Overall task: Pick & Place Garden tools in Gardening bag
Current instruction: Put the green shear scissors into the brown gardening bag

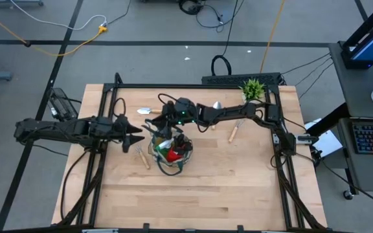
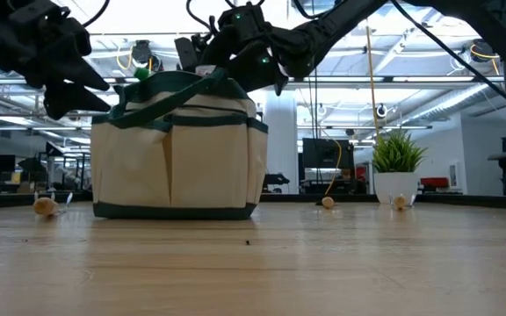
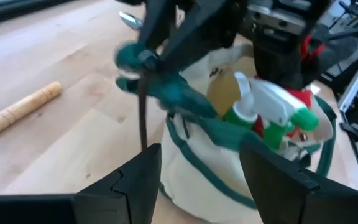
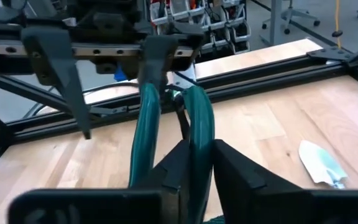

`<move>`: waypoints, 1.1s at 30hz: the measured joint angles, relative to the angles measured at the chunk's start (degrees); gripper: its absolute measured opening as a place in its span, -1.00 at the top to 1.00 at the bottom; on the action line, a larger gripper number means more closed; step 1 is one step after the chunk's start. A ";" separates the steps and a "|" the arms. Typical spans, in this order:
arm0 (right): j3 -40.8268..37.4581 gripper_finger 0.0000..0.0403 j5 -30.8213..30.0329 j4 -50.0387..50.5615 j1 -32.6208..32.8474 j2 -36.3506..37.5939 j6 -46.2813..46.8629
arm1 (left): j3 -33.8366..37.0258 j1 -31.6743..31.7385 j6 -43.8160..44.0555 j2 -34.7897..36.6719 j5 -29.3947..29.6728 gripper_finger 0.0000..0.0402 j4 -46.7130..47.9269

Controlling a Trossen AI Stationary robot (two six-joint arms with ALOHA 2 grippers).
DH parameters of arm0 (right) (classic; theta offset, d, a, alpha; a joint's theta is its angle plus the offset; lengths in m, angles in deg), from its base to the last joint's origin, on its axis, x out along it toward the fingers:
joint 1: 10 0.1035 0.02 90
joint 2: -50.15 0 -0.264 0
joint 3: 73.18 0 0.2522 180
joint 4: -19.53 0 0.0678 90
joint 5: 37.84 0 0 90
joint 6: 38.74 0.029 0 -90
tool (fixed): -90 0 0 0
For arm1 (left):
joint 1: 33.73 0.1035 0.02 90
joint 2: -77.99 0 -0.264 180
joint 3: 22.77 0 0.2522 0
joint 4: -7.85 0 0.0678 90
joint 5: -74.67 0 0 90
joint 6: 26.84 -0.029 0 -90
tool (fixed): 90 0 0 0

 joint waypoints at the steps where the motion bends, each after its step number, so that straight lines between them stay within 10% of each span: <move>1: 0.00 0.78 0.01 0.00 0.12 0.00 -0.08 | 0.00 0.00 -0.16 -0.32 0.46 -0.12 -0.49; 33: 0.00 1.00 0.21 -0.85 1.71 0.00 -0.10 | 0.00 0.04 2.99 -2.44 3.58 -0.12 -0.62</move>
